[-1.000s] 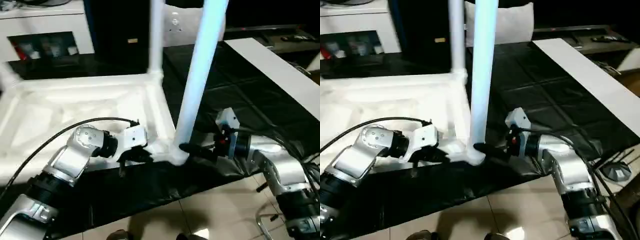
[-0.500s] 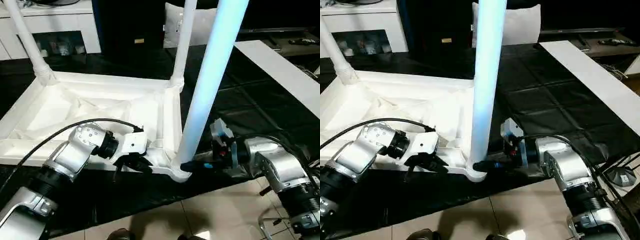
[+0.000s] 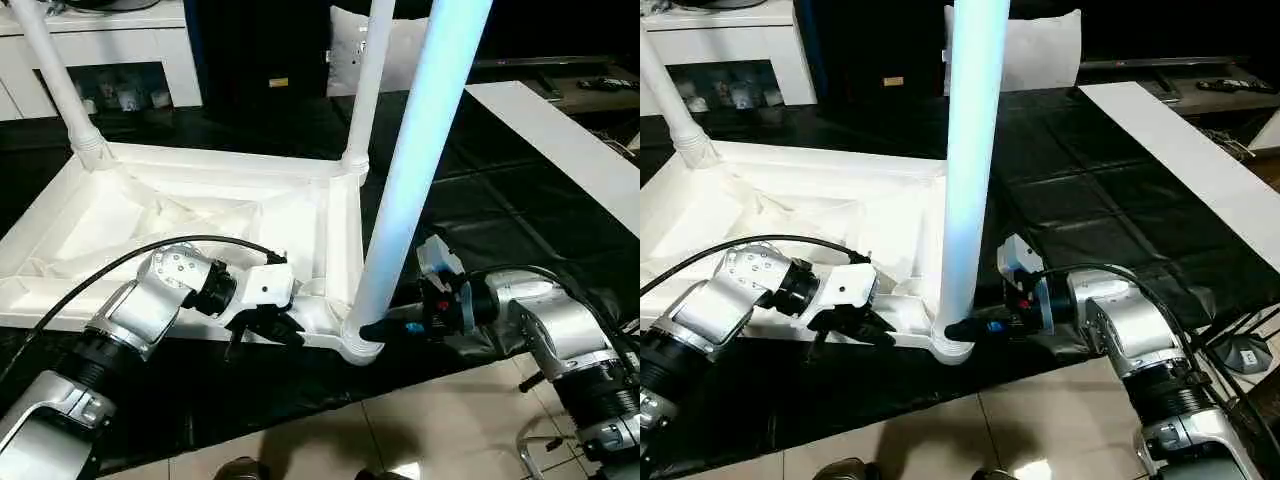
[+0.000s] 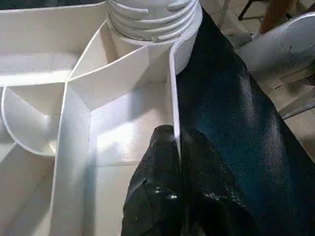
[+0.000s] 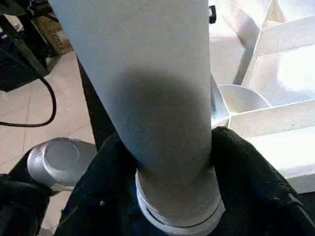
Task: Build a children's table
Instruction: Rotate leg to tighten
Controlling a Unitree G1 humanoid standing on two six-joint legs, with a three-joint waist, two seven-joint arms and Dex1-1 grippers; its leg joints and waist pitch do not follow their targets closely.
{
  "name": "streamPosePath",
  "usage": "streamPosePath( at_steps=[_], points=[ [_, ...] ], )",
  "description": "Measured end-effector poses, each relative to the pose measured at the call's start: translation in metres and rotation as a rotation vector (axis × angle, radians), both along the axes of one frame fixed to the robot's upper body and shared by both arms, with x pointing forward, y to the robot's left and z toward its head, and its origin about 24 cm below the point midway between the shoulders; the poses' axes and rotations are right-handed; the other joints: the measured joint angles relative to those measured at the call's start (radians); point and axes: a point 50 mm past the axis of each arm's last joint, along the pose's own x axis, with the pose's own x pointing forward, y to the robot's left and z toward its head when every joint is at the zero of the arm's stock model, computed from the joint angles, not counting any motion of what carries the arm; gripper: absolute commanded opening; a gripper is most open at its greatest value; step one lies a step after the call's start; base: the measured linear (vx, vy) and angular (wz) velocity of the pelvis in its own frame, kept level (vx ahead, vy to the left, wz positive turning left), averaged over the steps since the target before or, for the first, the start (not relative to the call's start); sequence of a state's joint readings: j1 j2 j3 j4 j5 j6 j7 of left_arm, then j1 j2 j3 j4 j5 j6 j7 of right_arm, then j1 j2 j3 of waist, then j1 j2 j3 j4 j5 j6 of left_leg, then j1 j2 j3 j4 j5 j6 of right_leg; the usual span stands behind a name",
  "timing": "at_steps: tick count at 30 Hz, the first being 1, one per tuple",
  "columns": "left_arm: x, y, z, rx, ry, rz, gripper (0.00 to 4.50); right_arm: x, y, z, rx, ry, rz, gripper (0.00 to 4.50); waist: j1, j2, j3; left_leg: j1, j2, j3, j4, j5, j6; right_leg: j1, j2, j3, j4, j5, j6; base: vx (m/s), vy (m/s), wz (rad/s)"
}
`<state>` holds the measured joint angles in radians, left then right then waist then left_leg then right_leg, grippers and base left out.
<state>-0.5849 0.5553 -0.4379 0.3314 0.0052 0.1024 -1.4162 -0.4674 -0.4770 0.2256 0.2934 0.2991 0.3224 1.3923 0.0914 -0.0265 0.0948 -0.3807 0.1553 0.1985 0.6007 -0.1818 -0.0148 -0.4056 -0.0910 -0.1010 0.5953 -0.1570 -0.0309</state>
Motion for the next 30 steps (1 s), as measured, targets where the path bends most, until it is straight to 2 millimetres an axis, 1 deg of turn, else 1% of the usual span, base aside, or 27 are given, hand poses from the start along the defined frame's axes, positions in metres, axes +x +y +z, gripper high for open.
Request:
streamPosePath(
  at_steps=[3, 6, 7, 9, 11, 13, 14, 16, 18, 19, 23, 25, 27, 28, 29, 30],
  points=[
    [0.001, 0.001, 0.0, 0.002, 0.008, 0.017, 0.0, -0.001, 0.002, 0.001, -0.002, 0.015, -0.012, 2.06, 0.0, 0.0, 0.0, 0.001, 0.0, 0.0, 0.0, 0.0, 0.0, 0.001, 0.0, 0.0, 0.0, 0.0, 0.0, 0.0, 0.0, 0.0],
    [0.003, 0.0, -0.001, -0.008, 0.034, 0.073, 0.0, -0.004, 0.007, -0.002, 0.013, 0.027, -0.07, 2.06, 0.002, 0.001, 0.0, 0.007, 0.0, 0.0, 0.0, 0.0, 0.0, 0.005, 0.0, 0.0, 0.0, -0.002, 0.004, 0.0, 0.0, 0.0],
    [0.005, 0.0, -0.001, -0.013, 0.043, 0.127, 0.0, -0.005, 0.009, -0.005, 0.022, 0.031, -0.127, 2.06, -0.001, 0.001, 0.0, 0.009, 0.0, 0.0, 0.0, 0.0, 0.0, 0.008, 0.0, 0.0, 0.0, -0.003, 0.006, 0.0, 0.0, 0.0],
    [0.006, 0.001, -0.002, -0.012, 0.045, 0.173, 0.0, -0.004, 0.011, -0.007, 0.031, 0.033, -0.181, 2.06, -0.007, 0.001, 0.0, 0.011, 0.0, 0.001, 0.0, 0.0, 0.0, 0.008, 0.0, 0.001, 0.0, -0.004, 0.007, 0.0, 0.0, 0.0],
    [0.01, -0.001, -0.003, -0.032, 0.037, 0.286, 0.0, 0.001, 0.015, -0.009, 0.047, 0.029, -0.319, 2.06, -0.017, 0.001, 0.0, 0.012, 0.0, 0.001, 0.0, 0.0, 0.0, 0.009, 0.0, 0.001, -0.001, -0.004, 0.007, 0.0, 0.0, 0.0],
    [0.014, -0.005, -0.005, -0.054, 0.024, 0.397, 0.0, 0.008, 0.021, -0.01, 0.057, 0.012, -0.467, 2.06, -0.043, 0.001, 0.0, 0.012, 0.0, 0.001, 0.002, 0.0, -0.001, 0.009, 0.0, 0.001, -0.003, -0.005, 0.007, 0.0, 0.0, 0.0],
    [0.015, -0.008, -0.006, -0.064, 0.024, 0.432, 0.0, 0.011, 0.022, -0.011, 0.054, 0.002, -0.517, 2.06, -0.054, 0.001, 0.0, 0.012, 0.0, 0.0, 0.002, 0.0, -0.001, 0.009, 0.0, 0.001, -0.005, -0.005, 0.008, 0.0, 0.0, 0.0],
    [0.017, -0.017, -0.008, -0.088, 0.017, 0.51, 0.0, 0.017, 0.027, -0.011, 0.052, -0.004, -0.634, 2.04, -0.07, 0.001, 0.0, 0.012, 0.0, 0.0, 0.002, 0.0, -0.001, 0.008, 0.0, 0.0, -0.009, -0.005, 0.008, 0.0, 0.0, 0.0],
    [0.019, -0.023, -0.009, -0.11, 0.006, 0.578, 0.0, 0.022, 0.033, -0.01, 0.05, -0.009, -0.731, 2.03, -0.079, 0.001, 0.0, 0.012, 0.0, 0.0, 0.001, 0.0, 0.0, 0.007, 0.0, -0.001, -0.013, -0.005, 0.008, 0.0, 0.0, 0.0],
    [0.021, -0.028, -0.01, -0.124, -0.016, 0.635, 0.0, 0.028, 0.039, -0.009, 0.042, -0.017, -0.815, 2.03, -0.087, 0.001, 0.0, 0.012, 0.0, -0.001, 0.001, 0.0, 0.0, 0.007, 0.0, -0.001, -0.013, -0.005, 0.008, 0.0, 0.0, 0.0],
    [0.025, -0.041, -0.012, -0.152, -0.058, 0.736, 0.0, 0.038, 0.052, -0.007, 0.006, -0.049, -0.979, 2.03, -0.094, 0.001, 0.0, 0.01, 0.0, -0.001, 0.0, 0.0, 0.0, 0.007, 0.0, -0.002, -0.019, -0.005, 0.008, 0.0, 0.0, 0.0],
    [0.025, -0.044, -0.012, -0.159, -0.068, 0.761, 0.0, 0.04, 0.055, -0.007, 0.027, -0.036, -1.028, 2.67, -0.094, 0.001, 0.0, 0.01, 0.0, -0.001, 0.0, 0.0, 0.0, 0.006, 0.0, -0.002, -0.02, -0.005, 0.008, 0.0, 0.0, 0.0],
    [0.026, -0.045, -0.012, -0.161, -0.071, 0.765, 0.0, 0.041, 0.057, -0.007, 0.037, -0.035, -1.034, 2.69, -0.094, 0.001, 0.0, 0.01, -0.001, 0.0, 0.0, -0.001, 0.001, 0.006, 0.0, -0.001, -0.02, -0.005, 0.008, 0.0, 0.0, 0.0],
    [0.026, -0.045, -0.011, -0.161, -0.073, 0.765, 0.0, 0.041, 0.058, -0.006, 0.047, -0.032, -1.036, 2.83, -0.094, 0.001, 0.0, 0.009, -0.001, 0.0, -0.001, -0.001, 0.001, 0.005, 0.0, -0.001, -0.02, -0.005, 0.008, 0.0, 0.0, 0.0],
    [0.026, -0.045, -0.01, -0.16, -0.074, 0.765, 0.0, 0.041, 0.057, -0.006, 0.052, -0.03, -1.037, 2.83, -0.094, 0.001, 0.0, 0.009, -0.001, 0.0, -0.002, -0.001, 0.001, 0.005, 0.0, -0.001, -0.02, -0.004, 0.007, 0.0, 0.0, 0.0],
    [0.026, -0.045, -0.01, -0.159, -0.076, 0.763, 0.0, 0.042, 0.057, -0.006, 0.055, -0.031, -1.035, 3.0, -0.093, 0.001, 0.0, 0.009, -0.001, 0.0, -0.002, -0.001, 0.001, 0.004, 0.001, -0.001, -0.02, -0.004, 0.007, 0.0, 0.0, 0.0]
  ],
)
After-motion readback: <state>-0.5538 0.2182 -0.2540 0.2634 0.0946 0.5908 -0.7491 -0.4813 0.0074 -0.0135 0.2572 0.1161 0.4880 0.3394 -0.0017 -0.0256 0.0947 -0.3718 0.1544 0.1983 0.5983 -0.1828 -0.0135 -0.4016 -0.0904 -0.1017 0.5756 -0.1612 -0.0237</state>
